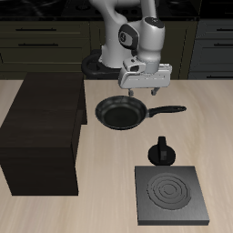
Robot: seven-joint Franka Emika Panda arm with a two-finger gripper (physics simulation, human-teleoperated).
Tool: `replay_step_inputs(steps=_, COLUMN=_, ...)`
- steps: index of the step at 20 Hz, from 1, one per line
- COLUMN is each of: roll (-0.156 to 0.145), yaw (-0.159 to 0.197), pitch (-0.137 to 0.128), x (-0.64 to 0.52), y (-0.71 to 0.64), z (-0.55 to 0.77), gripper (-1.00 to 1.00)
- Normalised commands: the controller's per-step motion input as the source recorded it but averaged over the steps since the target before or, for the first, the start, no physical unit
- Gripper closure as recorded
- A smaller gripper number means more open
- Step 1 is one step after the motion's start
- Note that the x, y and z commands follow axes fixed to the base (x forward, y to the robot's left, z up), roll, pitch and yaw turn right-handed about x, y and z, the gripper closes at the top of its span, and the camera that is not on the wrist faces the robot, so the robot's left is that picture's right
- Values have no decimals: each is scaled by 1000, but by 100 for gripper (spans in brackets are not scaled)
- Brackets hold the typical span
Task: Place the frypan on the bottom layer of the shelf
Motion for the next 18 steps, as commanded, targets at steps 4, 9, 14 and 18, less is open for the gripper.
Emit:
replay_step_inputs(steps=4, roll=12, yaw=26, pitch=37, x=10, y=22, z=-283, gripper=-100)
replay_step_inputs(steps=9, roll=3, yaw=28, pitch=24, x=64, y=-53, z=-209, gripper=-100)
replay_step_inputs(steps=14, roll=5, yaw=-3, pitch=20, x=91, y=-39, z=-161, gripper=-100)
replay_step_inputs(steps=18, roll=-11, yaw=12, pitch=19, x=121, y=-72, z=-165, gripper=-100)
